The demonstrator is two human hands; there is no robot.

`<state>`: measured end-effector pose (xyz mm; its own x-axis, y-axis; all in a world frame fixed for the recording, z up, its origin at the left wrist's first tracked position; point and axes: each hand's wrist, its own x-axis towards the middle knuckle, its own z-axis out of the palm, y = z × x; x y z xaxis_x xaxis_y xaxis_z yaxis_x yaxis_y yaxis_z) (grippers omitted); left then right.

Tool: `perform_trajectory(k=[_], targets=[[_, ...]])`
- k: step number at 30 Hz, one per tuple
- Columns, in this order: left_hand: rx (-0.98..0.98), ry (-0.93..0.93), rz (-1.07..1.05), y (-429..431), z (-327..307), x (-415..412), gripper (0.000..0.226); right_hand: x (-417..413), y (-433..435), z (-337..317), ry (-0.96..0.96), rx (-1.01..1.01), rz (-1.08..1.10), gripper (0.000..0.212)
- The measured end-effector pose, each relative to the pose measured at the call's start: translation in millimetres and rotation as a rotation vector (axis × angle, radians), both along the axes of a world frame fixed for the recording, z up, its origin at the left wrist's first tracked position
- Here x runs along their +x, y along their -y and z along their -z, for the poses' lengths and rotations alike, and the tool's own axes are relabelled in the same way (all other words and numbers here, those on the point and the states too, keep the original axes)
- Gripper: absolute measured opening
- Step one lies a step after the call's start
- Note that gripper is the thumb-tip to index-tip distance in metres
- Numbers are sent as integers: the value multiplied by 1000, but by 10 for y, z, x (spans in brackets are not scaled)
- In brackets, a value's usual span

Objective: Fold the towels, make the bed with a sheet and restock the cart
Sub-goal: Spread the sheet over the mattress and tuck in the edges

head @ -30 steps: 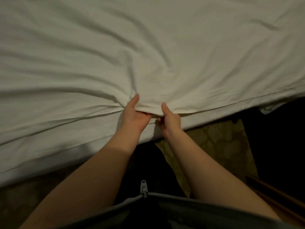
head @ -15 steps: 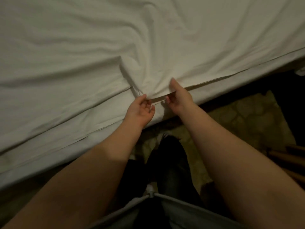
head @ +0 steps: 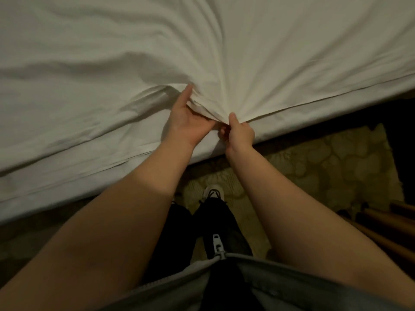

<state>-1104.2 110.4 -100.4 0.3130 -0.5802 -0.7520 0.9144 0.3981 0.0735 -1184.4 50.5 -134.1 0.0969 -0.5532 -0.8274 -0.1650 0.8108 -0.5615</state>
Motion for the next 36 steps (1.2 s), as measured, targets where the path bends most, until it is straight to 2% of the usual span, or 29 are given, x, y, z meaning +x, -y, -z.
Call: perform_trajectory(k=[6, 12, 15, 18, 21, 23, 25, 29, 32, 34, 36], targets=[[133, 4, -145, -435, -8, 144, 30, 121, -133, -47, -42, 11, 69, 18], [304, 36, 82, -922, 62, 406, 16, 318, -409, -118, -28, 48, 140, 16], [224, 19, 154, -1136, 38, 459, 31, 526, -611, -239, 108, 154, 165, 20], [188, -50, 249, -1318, 16, 431, 53, 708, -792, -353, 191, 248, 158, 16], [177, -110, 247, -1437, 33, 527, 74, 723, -943, -304, 231, 245, 249, 11], [199, -139, 188, -1444, 23, 644, 78, 610, -993, -221, 204, 210, 282, 10], [269, -162, 113, -1394, 2, 740, 70, 497, -993, -165, 128, 178, 252, 20], [425, -135, -28, -1319, -2, 791, 22, 451, -1014, -188, 156, 181, 240, 22], [405, -108, -187, -1440, 4, 804, 15, 496, -1047, -267, 237, 217, 320, 10], [389, -84, -224, -1571, 39, 780, 15, 546, -1055, -304, 321, 245, 374, 11], [382, -83, -207, -1709, 83, 720, 15, 617, -1071, -319, 367, 264, 340, 20]])
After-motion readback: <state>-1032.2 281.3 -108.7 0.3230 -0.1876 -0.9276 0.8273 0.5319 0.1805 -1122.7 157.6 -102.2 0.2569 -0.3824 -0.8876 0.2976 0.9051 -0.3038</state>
